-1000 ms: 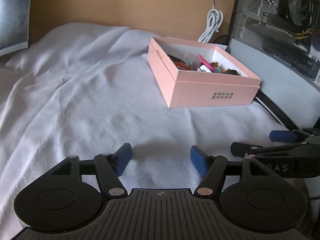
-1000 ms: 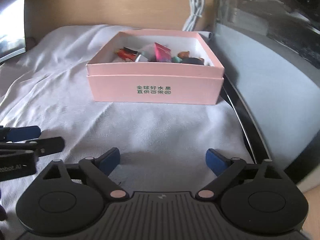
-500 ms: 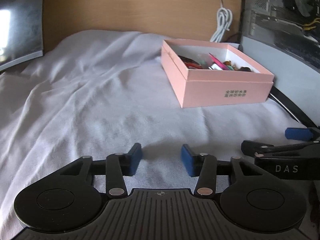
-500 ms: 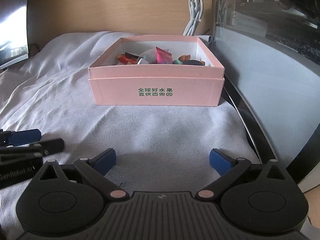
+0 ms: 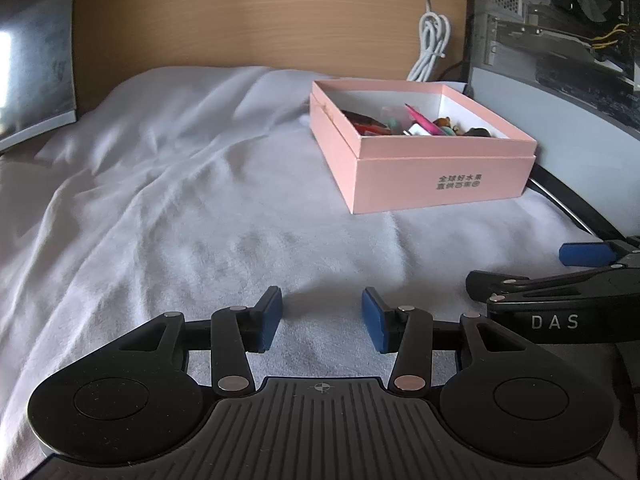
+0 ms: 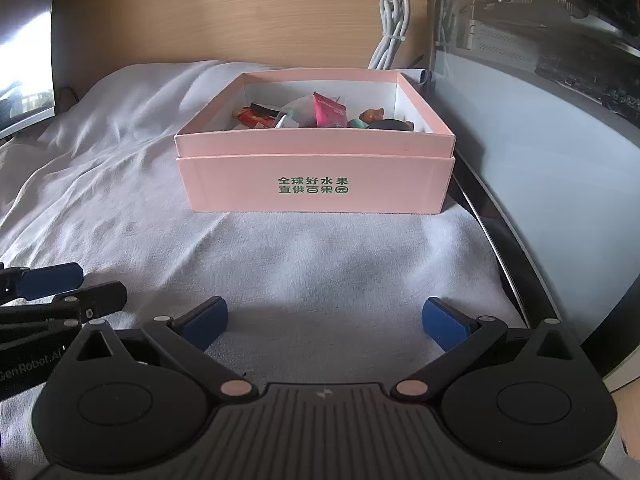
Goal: Organize rigid objects
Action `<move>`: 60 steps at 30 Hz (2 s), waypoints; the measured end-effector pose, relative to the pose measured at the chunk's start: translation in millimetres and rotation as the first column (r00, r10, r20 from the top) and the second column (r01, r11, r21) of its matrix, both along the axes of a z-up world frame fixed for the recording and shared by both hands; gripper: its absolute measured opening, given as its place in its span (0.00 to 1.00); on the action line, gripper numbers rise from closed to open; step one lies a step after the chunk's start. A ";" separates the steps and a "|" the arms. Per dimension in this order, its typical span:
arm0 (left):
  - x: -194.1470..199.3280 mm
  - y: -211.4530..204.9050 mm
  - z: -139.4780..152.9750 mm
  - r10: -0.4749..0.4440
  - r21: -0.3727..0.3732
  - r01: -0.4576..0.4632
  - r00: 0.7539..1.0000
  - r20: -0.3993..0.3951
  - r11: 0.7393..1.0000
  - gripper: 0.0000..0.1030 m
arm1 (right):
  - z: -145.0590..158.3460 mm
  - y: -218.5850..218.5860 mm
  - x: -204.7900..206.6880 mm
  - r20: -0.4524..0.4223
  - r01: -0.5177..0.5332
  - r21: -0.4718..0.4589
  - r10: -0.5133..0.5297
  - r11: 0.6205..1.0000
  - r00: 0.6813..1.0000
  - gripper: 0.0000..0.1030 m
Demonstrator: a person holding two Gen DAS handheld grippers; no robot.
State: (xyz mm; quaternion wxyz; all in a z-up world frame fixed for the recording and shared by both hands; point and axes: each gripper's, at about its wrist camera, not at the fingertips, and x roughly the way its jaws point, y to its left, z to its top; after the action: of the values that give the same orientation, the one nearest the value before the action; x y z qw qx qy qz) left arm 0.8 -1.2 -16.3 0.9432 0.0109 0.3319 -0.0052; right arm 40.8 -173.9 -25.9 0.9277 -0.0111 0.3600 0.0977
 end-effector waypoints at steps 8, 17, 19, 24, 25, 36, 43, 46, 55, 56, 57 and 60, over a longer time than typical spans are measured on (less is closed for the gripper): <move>1.2 0.2 -0.8 -0.003 0.008 0.003 1.000 0.002 1.000 0.48 | 0.1 0.2 0.0 0.000 0.001 0.000 -0.001 1.000 1.000 1.00; 2.5 -0.8 -0.7 0.004 0.010 -0.004 1.000 0.003 1.000 0.49 | 0.4 1.4 -0.5 0.000 0.002 -0.003 -0.002 1.000 1.000 1.00; 2.7 -0.7 -0.7 0.004 0.011 -0.004 1.000 0.004 1.000 0.49 | 0.4 1.4 -0.5 0.000 0.002 -0.003 -0.002 1.000 1.000 1.00; 2.3 0.9 -0.9 0.003 0.003 -0.003 1.000 0.004 1.000 0.49 | 0.4 1.2 -0.4 0.000 0.002 -0.003 -0.002 1.000 1.000 1.00; 2.2 1.3 -0.8 0.003 0.001 -0.003 1.000 0.004 1.000 0.49 | 0.5 1.1 -0.4 0.000 0.002 -0.003 -0.002 1.000 1.000 1.00; 2.5 0.4 -0.9 0.008 0.001 -0.008 1.000 0.004 1.000 0.49 | 0.5 1.2 -0.4 0.000 0.002 -0.003 -0.002 1.000 1.000 1.00; 2.5 0.6 -1.0 0.008 0.001 -0.008 1.000 0.004 1.000 0.49 | 0.6 1.1 -0.4 0.000 0.002 -0.003 -0.002 1.000 1.000 1.00; 2.5 0.5 -0.9 0.008 0.000 -0.008 1.000 0.004 1.000 0.49 | 0.6 1.3 -0.5 0.000 0.002 -0.003 -0.002 1.000 1.000 1.00; 2.5 0.7 -1.2 0.007 0.001 -0.007 1.000 0.004 1.000 0.49 | 0.6 1.3 -0.5 0.000 0.002 -0.003 -0.002 1.000 1.000 1.00; 2.5 0.6 -1.2 0.007 0.001 -0.007 1.000 0.004 1.000 0.49 | 0.7 1.1 -0.6 0.000 0.002 -0.003 -0.002 1.000 1.000 1.00; 2.5 0.6 -1.3 0.007 0.001 -0.007 1.000 0.004 1.000 0.49 | 0.6 1.2 -0.6 0.000 0.002 -0.003 -0.002 1.000 1.000 1.00; 2.5 0.7 -1.4 0.007 0.001 -0.007 1.000 0.004 1.000 0.49 | 0.7 1.2 -0.8 0.000 0.002 -0.003 -0.002 1.000 1.000 1.00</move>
State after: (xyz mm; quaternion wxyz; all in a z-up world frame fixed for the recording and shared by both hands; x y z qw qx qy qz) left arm 3.3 -0.4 -17.6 0.9439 0.0103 0.3299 -0.0015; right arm 40.0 -172.7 -25.2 0.9279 -0.0123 0.3601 0.0963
